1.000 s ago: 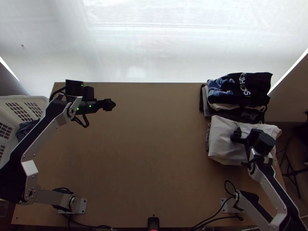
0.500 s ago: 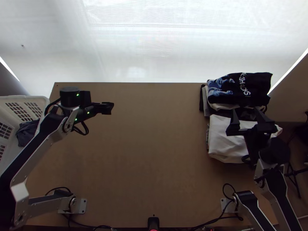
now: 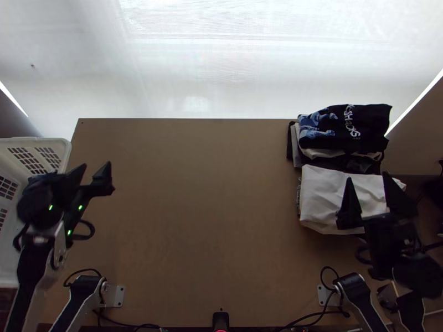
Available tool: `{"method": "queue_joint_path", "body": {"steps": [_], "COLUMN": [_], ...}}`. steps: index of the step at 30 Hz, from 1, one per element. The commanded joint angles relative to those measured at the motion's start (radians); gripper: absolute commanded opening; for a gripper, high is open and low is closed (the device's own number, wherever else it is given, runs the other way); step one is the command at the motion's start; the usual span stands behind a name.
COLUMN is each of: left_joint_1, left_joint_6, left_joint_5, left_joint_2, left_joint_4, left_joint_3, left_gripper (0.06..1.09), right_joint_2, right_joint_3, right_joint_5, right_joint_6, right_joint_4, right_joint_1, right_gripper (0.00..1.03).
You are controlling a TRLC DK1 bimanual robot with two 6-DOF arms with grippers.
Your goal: Fold the t-shirt
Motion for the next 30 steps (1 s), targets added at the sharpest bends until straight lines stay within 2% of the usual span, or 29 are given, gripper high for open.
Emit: {"method": "queue_joint_path", "body": {"steps": [1,4,7,11,21,27,30], "left_joint_1": [0.164,0.174,0.178,0.203,0.209,0.235,0.239], "left_joint_6": [0.066,0.072,0.088,0.167,0.238,0.238,0.238], "left_joint_5": [-0.015,-0.015,-0.016,-0.016,-0.015,-0.015,-0.015], "left_joint_2": [-0.461,-0.625,-0.639,-0.642,-0.640,-0.639,-0.639], "left_joint_4": [-0.094,-0.175,-0.240,-0.218,-0.171,-0.206,-0.218], "left_joint_3": [-0.223,-0.266,-0.280,-0.338,-0.469,-0.462,-0.461], "left_gripper": [1.04,1.04,1.04,1.04,1.04,1.04,1.04], "right_joint_2": [-0.233,-0.233,-0.233,-0.214,-0.236,-0.233,-0.229], "right_joint_3": [-0.113,-0.159,-0.215,-0.254,-0.395,-0.401,-0.403], "right_joint_5": [0.018,0.038,0.047,0.067,0.084,0.083,0.083], "right_joint_6": [0.033,0.059,0.113,0.145,0.165,0.165,0.183], "right_joint_4": [-0.082,-0.110,-0.124,-0.124,-0.135,-0.316,-0.319], "right_joint_1": [0.019,0.013,0.015,0.008,-0.065,-0.079,-0.074], "right_gripper": [0.98,0.98,0.98,0.98,0.98,0.98,0.98]}}
